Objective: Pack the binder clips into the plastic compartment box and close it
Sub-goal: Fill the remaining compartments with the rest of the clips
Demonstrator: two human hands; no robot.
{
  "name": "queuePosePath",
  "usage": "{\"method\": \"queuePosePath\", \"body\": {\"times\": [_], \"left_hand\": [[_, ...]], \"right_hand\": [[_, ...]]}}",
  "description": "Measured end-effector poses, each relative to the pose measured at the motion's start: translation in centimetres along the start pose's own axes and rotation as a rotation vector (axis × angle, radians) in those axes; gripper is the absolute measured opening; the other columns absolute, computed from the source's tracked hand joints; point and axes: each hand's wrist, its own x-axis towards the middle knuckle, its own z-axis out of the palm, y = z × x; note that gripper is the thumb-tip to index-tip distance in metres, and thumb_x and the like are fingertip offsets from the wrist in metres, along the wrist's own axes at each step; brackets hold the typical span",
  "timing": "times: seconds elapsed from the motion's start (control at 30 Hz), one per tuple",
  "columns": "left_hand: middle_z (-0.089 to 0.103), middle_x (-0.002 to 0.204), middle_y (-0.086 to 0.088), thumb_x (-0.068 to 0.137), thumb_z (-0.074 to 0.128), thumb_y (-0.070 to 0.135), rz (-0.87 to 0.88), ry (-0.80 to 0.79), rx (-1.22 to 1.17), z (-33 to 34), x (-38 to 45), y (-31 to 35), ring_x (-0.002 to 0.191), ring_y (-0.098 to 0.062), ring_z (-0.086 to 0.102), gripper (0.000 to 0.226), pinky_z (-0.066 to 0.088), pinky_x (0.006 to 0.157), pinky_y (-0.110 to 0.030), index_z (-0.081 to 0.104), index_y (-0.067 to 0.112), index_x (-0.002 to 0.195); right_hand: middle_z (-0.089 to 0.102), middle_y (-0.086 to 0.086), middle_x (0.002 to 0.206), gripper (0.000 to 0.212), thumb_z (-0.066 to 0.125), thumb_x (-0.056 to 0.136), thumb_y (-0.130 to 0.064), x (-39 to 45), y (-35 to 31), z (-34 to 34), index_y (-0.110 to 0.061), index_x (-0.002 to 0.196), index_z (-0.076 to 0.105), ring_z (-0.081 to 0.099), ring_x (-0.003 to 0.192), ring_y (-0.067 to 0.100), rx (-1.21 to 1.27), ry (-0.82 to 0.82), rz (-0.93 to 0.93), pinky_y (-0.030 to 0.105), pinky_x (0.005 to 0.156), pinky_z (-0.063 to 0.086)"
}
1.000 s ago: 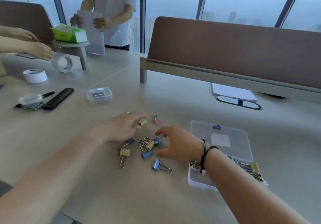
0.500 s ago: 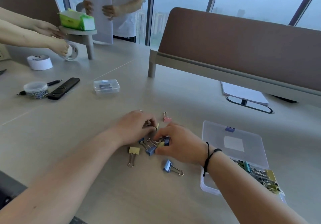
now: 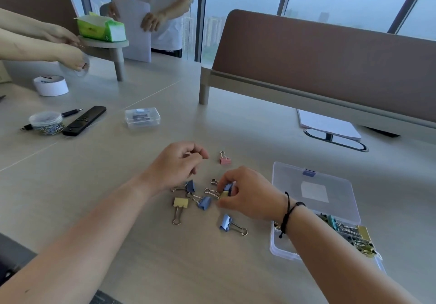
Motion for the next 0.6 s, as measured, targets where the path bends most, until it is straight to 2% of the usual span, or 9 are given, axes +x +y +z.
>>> {"method": "queuePosePath", "body": {"times": [0.07, 0.17, 0.2, 0.23, 0.3, 0.33, 0.4, 0.5, 0.6], "left_hand": [[0.055, 0.064, -0.013, 0.093, 0.046, -0.001, -0.016, -0.044, -0.023, 0.2, -0.3, 0.3, 0.065, -0.024, 0.045, 0.022, 0.038, 0.056, -0.029, 0.066, 0.007, 0.09], [0.06, 0.078, -0.029, 0.083, 0.047, 0.009, 0.017, -0.139, 0.014, 0.4, -0.8, 0.9, 0.064, -0.024, 0.041, 0.028, 0.035, 0.059, -0.033, 0.067, 0.026, 0.071], [0.065, 0.083, -0.027, 0.077, 0.048, 0.016, 0.038, -0.173, 0.05, 0.5, -0.9, 1.0, 0.063, -0.025, 0.041, 0.026, 0.036, 0.06, -0.034, 0.067, 0.03, 0.067], [0.069, 0.082, -0.017, 0.074, 0.051, 0.021, 0.065, -0.207, 0.111, 0.4, -1.0, 1.0, 0.062, -0.026, 0.044, 0.021, 0.039, 0.061, -0.035, 0.067, 0.033, 0.066], [0.062, 0.064, 0.011, 0.076, 0.065, 0.029, 0.108, -0.283, 0.264, 0.2, -1.4, 1.1, 0.057, -0.013, 0.048, 0.004, 0.041, 0.059, -0.031, 0.068, 0.032, 0.076], [0.058, 0.061, 0.017, 0.078, 0.074, 0.032, 0.12, -0.33, 0.348, 0.0, -1.6, 1.2, 0.056, -0.006, 0.047, 0.009, 0.04, 0.058, -0.026, 0.068, 0.033, 0.084], [0.059, 0.078, 0.03, 0.075, 0.082, 0.037, 0.09, -0.433, 0.521, -0.3, -2.1, 1.4, 0.07, 0.003, 0.053, 0.027, 0.04, 0.064, -0.015, 0.066, 0.039, 0.097], [0.057, 0.101, 0.03, 0.072, 0.081, 0.039, 0.07, -0.497, 0.627, -0.4, -2.3, 1.4, 0.094, 0.007, 0.053, 0.034, 0.043, 0.078, -0.015, 0.064, 0.048, 0.1], [0.06, 0.102, 0.026, 0.074, 0.078, 0.032, 0.081, -0.472, 0.627, -0.3, -2.2, 1.3, 0.095, 0.003, 0.055, 0.034, 0.046, 0.082, -0.017, 0.066, 0.049, 0.101]], "right_hand": [[0.044, -0.016, 0.068, 0.015, 0.075, 0.077, -0.03, -0.1, -0.2, -0.1, -0.033, 0.085, 0.062, 0.04, 0.058, -0.001, -0.007, 0.0, -0.013, 0.014, 0.053, 0.028], [0.047, -0.014, 0.064, 0.016, 0.074, 0.076, -0.027, -0.3, -0.5, -0.3, -0.028, 0.088, 0.064, 0.043, 0.057, 0.0, -0.008, 0.018, -0.016, 0.014, 0.053, 0.032], [0.048, -0.013, 0.062, 0.017, 0.074, 0.074, -0.026, -0.4, -0.4, -0.3, -0.027, 0.089, 0.064, 0.044, 0.056, 0.0, -0.005, 0.03, -0.013, 0.014, 0.053, 0.034], [0.049, -0.013, 0.06, 0.019, 0.074, 0.073, -0.026, -0.5, -0.3, -0.4, -0.027, 0.088, 0.063, 0.045, 0.054, 0.0, -0.001, 0.045, -0.008, 0.013, 0.052, 0.035], [0.051, -0.011, 0.059, 0.02, 0.075, 0.071, -0.027, -0.8, -0.1, -0.7, -0.028, 0.086, 0.062, 0.047, 0.052, 0.0, 0.012, 0.074, -0.001, 0.01, 0.048, 0.035], [0.052, -0.011, 0.06, 0.021, 0.076, 0.07, -0.028, -1.0, 0.1, -0.9, -0.027, 0.087, 0.062, 0.047, 0.052, 0.0, 0.019, 0.089, 0.003, 0.01, 0.048, 0.036], [0.054, -0.012, 0.064, 0.023, 0.077, 0.07, -0.029, -1.6, 0.4, -1.5, -0.028, 0.089, 0.064, 0.048, 0.054, 0.0, 0.026, 0.131, 0.012, 0.009, 0.049, 0.038], [0.059, -0.012, 0.071, 0.023, 0.078, 0.067, -0.032, -3.2, 1.4, -2.6, -0.029, 0.086, 0.064, 0.053, 0.061, 0.001, 0.042, 0.224, 0.008, 0.01, 0.054, 0.04], [0.064, -0.01, 0.075, 0.024, 0.08, 0.065, -0.032, -5.6, 3.1, -3.7, -0.032, 0.083, 0.064, 0.055, 0.062, 0.001, 0.113, 0.296, 0.039, 0.014, 0.055, 0.043]]}}
